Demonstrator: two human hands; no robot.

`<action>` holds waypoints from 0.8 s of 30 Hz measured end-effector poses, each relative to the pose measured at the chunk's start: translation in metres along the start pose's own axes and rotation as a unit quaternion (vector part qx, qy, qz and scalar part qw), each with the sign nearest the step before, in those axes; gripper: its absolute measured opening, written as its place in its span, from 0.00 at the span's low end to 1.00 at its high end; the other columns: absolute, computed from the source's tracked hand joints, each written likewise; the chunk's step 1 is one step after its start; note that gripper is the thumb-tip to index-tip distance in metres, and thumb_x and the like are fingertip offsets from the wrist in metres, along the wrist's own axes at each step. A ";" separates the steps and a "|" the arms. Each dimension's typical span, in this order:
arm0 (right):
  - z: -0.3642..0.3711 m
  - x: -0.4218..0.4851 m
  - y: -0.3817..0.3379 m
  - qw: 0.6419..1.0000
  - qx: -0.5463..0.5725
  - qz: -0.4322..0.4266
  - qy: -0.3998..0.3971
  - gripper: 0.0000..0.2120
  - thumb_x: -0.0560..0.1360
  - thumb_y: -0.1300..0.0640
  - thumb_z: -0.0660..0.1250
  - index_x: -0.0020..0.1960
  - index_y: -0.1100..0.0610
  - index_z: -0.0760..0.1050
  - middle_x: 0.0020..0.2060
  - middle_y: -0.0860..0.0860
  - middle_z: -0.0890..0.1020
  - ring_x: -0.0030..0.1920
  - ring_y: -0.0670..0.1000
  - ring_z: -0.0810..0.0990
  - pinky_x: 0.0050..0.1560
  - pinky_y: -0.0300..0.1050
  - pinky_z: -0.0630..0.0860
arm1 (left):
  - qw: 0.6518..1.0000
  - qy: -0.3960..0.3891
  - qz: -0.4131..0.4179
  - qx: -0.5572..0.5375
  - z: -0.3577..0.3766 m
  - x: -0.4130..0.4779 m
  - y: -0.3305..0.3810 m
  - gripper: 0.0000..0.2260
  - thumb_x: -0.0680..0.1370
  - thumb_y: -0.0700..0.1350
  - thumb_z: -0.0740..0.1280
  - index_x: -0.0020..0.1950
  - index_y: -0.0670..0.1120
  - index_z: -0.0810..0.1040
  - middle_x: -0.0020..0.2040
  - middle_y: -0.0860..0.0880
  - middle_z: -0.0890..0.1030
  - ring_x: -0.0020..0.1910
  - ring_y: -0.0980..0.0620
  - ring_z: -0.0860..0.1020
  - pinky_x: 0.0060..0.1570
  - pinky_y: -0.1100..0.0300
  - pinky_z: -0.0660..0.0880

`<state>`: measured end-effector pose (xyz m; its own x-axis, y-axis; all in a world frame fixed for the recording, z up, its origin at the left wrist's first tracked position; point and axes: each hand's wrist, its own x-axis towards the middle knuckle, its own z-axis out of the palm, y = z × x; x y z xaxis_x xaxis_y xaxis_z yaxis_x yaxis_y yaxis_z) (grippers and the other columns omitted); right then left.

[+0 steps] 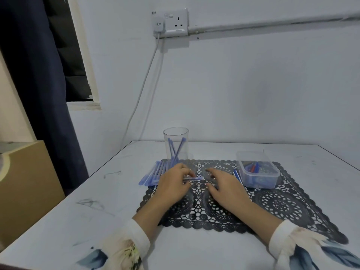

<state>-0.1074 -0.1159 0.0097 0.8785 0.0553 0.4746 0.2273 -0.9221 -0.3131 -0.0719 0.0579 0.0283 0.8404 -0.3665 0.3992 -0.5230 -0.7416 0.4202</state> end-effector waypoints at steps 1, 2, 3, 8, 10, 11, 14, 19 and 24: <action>0.000 0.000 0.000 1.000 0.002 -0.004 -0.001 0.22 0.75 0.51 0.63 0.68 0.48 0.66 0.57 0.48 0.78 0.58 0.49 0.75 0.58 0.45 0.71 | 1.000 -0.002 0.004 -0.004 0.000 0.000 -0.002 0.11 0.73 0.39 0.67 0.52 0.52 0.81 0.51 0.56 0.75 0.51 0.55 0.74 0.51 0.55 0.73; 0.000 0.000 0.000 1.000 0.006 -0.009 -0.007 0.23 0.75 0.51 0.63 0.69 0.48 0.65 0.59 0.48 0.77 0.59 0.48 0.74 0.58 0.45 0.71 | 1.000 0.001 0.007 -0.013 0.001 0.000 -0.004 0.11 0.74 0.40 0.67 0.53 0.52 0.82 0.50 0.56 0.75 0.51 0.56 0.74 0.52 0.56 0.73; 0.000 0.000 0.001 1.000 0.006 -0.015 -0.015 0.23 0.75 0.50 0.63 0.69 0.48 0.65 0.60 0.47 0.76 0.60 0.48 0.73 0.59 0.45 0.70 | 1.000 0.006 0.010 -0.022 0.001 0.001 -0.006 0.11 0.74 0.40 0.68 0.54 0.52 0.82 0.49 0.57 0.74 0.50 0.56 0.74 0.52 0.56 0.73; 0.000 0.000 0.001 0.998 -0.021 -0.060 -0.015 0.18 0.76 0.49 0.62 0.65 0.49 0.70 0.58 0.47 0.77 0.59 0.47 0.73 0.59 0.42 0.69 | 0.999 0.012 0.024 -0.042 0.003 0.001 -0.006 0.09 0.73 0.41 0.70 0.52 0.50 0.83 0.45 0.54 0.79 0.44 0.55 0.76 0.51 0.55 0.75; 0.000 0.000 0.001 0.997 -0.029 -0.075 -0.008 0.16 0.76 0.49 0.62 0.63 0.50 0.73 0.55 0.47 0.78 0.56 0.48 0.74 0.58 0.43 0.70 | 0.998 0.016 0.028 -0.046 0.004 0.000 -0.004 0.07 0.72 0.41 0.71 0.49 0.50 0.82 0.44 0.54 0.80 0.44 0.57 0.76 0.50 0.56 0.75; 0.000 0.001 0.002 0.996 -0.032 -0.085 -0.004 0.15 0.76 0.49 0.63 0.62 0.51 0.74 0.54 0.47 0.78 0.55 0.48 0.74 0.57 0.43 0.70 | 0.998 0.020 0.030 -0.049 0.005 0.000 -0.005 0.06 0.72 0.41 0.71 0.48 0.50 0.81 0.43 0.55 0.80 0.43 0.57 0.76 0.50 0.55 0.76; 0.002 0.003 0.005 0.994 -0.031 -0.106 0.013 0.13 0.75 0.50 0.65 0.57 0.54 0.78 0.49 0.49 0.80 0.51 0.50 0.77 0.54 0.47 0.73 | 0.998 0.021 0.037 -0.053 0.006 -0.002 -0.004 0.05 0.72 0.43 0.71 0.46 0.51 0.81 0.42 0.56 0.79 0.42 0.58 0.76 0.48 0.55 0.76; 0.001 0.007 0.009 0.992 -0.040 -0.114 0.039 0.08 0.74 0.55 0.67 0.50 0.56 0.80 0.42 0.51 0.82 0.43 0.53 0.79 0.44 0.46 0.75 | 0.997 0.036 0.058 -0.043 0.005 -0.003 -0.001 0.06 0.72 0.49 0.71 0.49 0.53 0.81 0.42 0.59 0.77 0.41 0.61 0.75 0.47 0.58 0.76; -0.002 0.008 0.012 0.991 -0.030 -0.105 0.075 0.06 0.75 0.55 0.66 0.49 0.56 0.80 0.41 0.51 0.82 0.41 0.53 0.79 0.42 0.48 0.75 | 0.992 0.082 0.086 0.034 0.003 -0.004 -0.003 0.08 0.73 0.49 0.70 0.52 0.53 0.81 0.49 0.58 0.76 0.45 0.59 0.75 0.45 0.60 0.75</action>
<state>-0.0982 -0.1271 0.0112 0.7413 0.1944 0.6424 0.3690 -0.9176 -0.1482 -0.0727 0.0596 0.0228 0.7015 -0.3991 0.5904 -0.6416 -0.7143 0.2795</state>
